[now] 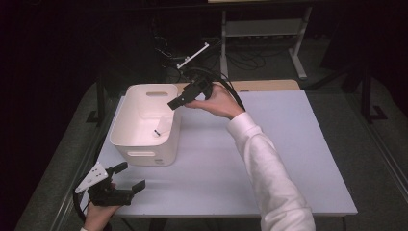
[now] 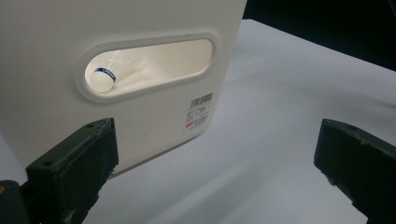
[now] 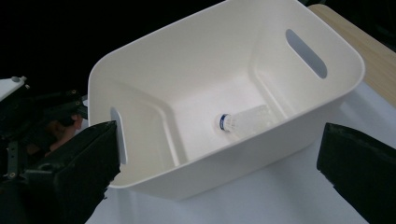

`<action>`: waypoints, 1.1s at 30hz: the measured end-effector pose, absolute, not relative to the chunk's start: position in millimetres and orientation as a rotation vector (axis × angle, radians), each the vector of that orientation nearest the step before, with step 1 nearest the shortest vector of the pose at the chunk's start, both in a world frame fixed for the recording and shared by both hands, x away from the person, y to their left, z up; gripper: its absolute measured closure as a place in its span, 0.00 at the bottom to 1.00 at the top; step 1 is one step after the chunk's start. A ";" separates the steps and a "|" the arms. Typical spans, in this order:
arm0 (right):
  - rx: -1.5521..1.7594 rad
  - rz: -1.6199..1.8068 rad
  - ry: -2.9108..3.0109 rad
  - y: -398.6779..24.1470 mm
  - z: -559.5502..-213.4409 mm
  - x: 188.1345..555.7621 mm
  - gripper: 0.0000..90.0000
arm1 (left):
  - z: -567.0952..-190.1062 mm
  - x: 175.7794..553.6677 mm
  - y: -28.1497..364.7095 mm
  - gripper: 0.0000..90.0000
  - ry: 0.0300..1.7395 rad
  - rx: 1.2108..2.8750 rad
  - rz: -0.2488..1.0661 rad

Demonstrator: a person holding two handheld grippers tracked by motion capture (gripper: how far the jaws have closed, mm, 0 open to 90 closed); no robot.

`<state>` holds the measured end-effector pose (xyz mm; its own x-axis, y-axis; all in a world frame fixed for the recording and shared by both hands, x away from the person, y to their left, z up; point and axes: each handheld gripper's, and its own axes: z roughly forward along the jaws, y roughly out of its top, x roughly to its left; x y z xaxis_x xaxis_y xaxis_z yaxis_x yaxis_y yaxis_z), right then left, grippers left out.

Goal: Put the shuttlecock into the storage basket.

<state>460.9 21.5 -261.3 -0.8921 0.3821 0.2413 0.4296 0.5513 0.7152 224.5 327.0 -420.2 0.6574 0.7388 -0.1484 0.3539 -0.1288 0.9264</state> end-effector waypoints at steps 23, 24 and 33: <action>-0.797 -1.304 -2.678 -22.9 -285.7 451.1 0.00 | -421.7 225.4 326.9 0.00 0.905 1.725 0.420; -0.805 -1.308 -2.664 -23.9 -287.1 450.2 0.00 | -421.4 225.3 327.4 0.00 0.908 1.729 0.422; -0.818 -1.332 -2.661 -39.8 -291.4 443.3 0.00 | -422.4 226.5 327.4 0.00 0.916 1.726 0.419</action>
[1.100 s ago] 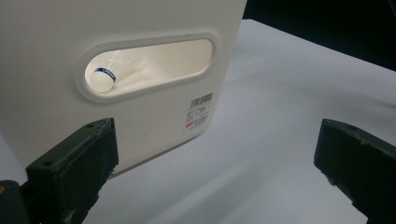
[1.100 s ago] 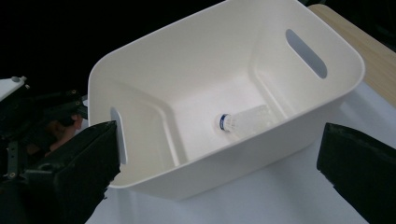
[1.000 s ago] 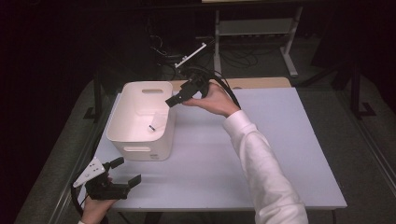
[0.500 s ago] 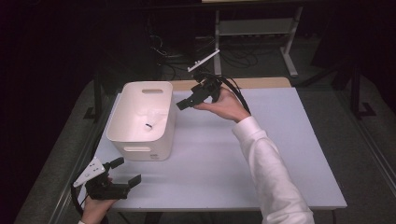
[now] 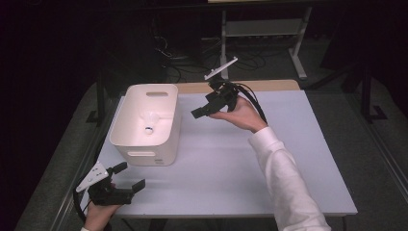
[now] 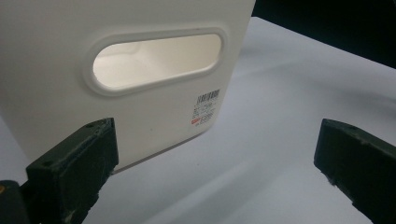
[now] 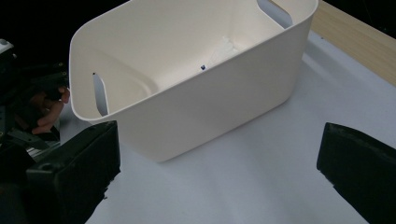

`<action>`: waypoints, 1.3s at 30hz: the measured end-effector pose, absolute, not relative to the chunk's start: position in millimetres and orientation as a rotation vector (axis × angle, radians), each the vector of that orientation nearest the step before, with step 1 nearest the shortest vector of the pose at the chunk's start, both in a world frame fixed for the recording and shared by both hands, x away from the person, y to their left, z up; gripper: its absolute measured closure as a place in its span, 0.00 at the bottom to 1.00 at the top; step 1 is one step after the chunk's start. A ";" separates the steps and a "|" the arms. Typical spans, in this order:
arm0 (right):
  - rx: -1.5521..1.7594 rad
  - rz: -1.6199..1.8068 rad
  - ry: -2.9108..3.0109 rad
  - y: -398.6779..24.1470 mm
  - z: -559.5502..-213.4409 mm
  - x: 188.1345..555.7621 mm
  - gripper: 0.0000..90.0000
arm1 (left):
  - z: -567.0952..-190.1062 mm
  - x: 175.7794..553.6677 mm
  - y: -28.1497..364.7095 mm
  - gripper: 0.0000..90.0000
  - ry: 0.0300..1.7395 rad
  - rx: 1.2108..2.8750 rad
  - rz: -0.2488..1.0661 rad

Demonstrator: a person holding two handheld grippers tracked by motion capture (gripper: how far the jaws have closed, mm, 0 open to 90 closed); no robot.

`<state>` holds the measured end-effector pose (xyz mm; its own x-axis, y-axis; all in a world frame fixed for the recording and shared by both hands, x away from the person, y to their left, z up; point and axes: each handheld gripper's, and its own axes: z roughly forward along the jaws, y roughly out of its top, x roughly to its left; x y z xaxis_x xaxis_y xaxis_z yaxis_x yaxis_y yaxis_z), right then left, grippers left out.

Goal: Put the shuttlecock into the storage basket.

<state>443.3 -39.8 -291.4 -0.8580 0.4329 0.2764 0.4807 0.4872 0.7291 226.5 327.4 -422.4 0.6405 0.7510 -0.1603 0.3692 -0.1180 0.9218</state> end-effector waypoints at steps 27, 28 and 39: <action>-0.939 -1.395 -2.626 -93.6 -322.7 430.8 0.00 | -421.2 225.5 328.3 0.00 0.918 1.744 0.437; -0.941 -1.395 -2.621 -94.8 -324.1 430.2 0.00 | -421.2 225.4 327.9 0.00 0.920 1.741 0.435; -0.941 -1.407 -2.619 -103.3 -331.3 421.8 0.00 | -421.4 225.3 327.0 0.00 0.923 1.725 0.430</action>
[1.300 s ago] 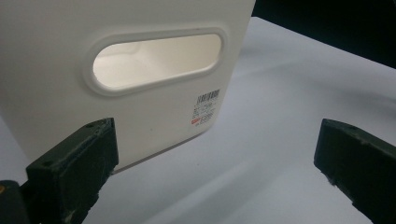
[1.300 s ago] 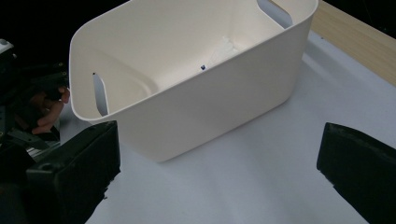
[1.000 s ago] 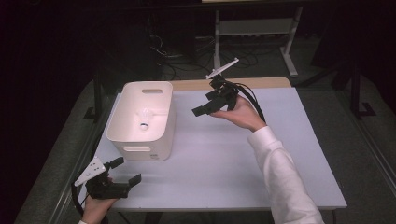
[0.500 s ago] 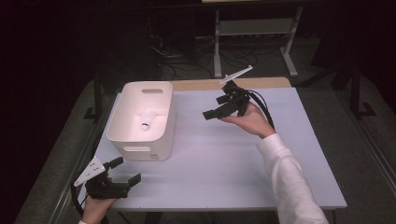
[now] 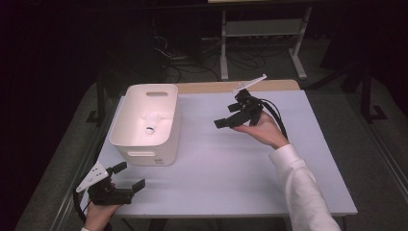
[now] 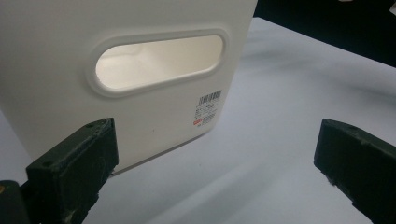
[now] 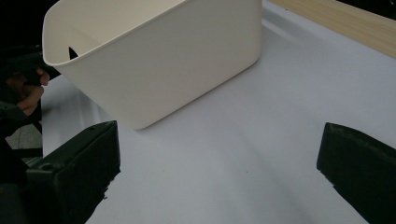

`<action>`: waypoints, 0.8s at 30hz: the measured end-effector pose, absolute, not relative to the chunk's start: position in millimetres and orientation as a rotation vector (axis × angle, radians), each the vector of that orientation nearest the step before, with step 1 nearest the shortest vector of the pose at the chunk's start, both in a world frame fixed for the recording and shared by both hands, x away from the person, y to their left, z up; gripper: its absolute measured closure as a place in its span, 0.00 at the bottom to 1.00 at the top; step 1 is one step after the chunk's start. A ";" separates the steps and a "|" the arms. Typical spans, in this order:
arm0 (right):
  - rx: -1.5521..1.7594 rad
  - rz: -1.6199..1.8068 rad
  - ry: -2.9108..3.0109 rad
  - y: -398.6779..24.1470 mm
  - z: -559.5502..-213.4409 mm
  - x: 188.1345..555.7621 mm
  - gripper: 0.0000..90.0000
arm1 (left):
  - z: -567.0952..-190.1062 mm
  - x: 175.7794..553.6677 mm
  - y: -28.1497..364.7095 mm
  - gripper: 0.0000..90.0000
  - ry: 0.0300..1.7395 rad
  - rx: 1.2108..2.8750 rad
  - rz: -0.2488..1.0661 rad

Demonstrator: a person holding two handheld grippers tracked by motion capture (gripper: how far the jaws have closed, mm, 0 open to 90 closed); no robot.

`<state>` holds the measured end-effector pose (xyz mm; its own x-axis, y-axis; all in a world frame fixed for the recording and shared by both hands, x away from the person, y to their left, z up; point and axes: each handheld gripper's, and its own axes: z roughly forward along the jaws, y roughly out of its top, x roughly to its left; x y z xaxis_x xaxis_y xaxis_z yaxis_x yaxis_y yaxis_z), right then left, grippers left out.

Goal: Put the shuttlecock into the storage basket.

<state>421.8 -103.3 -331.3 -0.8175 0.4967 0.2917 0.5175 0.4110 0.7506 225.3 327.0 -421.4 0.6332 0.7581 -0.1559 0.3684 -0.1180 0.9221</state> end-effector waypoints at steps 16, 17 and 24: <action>-0.951 -1.442 -2.641 -117.9 -336.6 404.7 0.00 | -421.4 225.4 326.7 0.00 0.923 1.728 0.432; -0.961 -1.445 -2.633 -119.1 -336.6 403.0 0.00 | -421.5 225.4 326.8 0.00 0.922 1.729 0.433; -0.984 -1.445 -2.642 -130.6 -339.1 395.8 0.00 | -421.8 225.8 326.8 0.00 0.928 1.726 0.434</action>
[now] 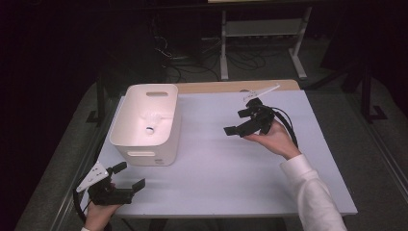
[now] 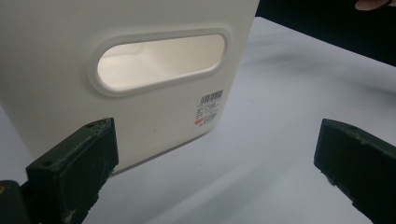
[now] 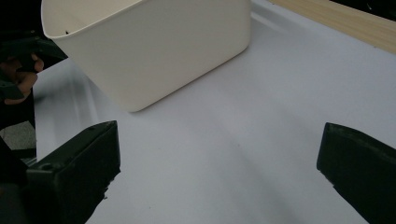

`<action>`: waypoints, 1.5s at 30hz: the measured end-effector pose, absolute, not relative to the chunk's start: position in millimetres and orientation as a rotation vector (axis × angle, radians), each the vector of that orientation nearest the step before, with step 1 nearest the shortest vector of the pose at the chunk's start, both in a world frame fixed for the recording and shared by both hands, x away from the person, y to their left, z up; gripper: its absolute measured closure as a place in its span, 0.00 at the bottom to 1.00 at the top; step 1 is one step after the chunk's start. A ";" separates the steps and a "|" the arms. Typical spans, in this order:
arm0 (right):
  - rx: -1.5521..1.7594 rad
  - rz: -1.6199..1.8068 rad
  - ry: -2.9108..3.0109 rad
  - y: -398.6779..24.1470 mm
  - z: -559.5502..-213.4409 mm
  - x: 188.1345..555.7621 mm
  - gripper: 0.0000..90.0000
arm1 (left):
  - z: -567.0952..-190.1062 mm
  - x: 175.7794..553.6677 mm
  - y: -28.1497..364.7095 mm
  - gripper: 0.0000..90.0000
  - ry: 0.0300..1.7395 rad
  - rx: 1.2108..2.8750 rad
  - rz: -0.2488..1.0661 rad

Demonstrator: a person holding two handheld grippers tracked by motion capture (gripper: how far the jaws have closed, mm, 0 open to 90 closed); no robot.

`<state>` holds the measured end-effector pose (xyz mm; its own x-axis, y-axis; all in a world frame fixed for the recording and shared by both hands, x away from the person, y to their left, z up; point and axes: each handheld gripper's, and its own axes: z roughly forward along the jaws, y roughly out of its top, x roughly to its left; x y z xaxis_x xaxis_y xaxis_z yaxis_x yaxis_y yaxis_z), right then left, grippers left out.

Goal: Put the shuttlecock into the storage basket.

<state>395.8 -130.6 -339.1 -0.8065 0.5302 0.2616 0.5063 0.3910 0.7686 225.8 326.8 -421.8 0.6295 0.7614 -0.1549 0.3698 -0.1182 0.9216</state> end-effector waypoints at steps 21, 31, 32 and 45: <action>0.995 1.441 2.523 -155.9 -350.9 378.3 0.00 | -421.7 225.8 326.6 0.00 0.925 1.728 0.433; 1.001 1.468 2.490 -166.5 -358.3 368.8 0.00 | -421.6 225.6 326.7 0.00 0.923 1.729 0.434; 0.999 1.469 2.492 -167.9 -359.9 368.4 0.00 | -421.6 225.8 326.8 0.00 0.922 1.729 0.434; 1.039 1.473 2.459 -182.3 -377.5 354.6 0.00 | -421.3 225.7 327.7 0.00 0.912 1.744 0.438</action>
<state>354.6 -182.3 -377.5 -0.7642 0.5929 0.2539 0.5036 0.3026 0.8092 225.7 327.7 -421.3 0.6395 0.7561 -0.1392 0.3637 -0.1380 0.9213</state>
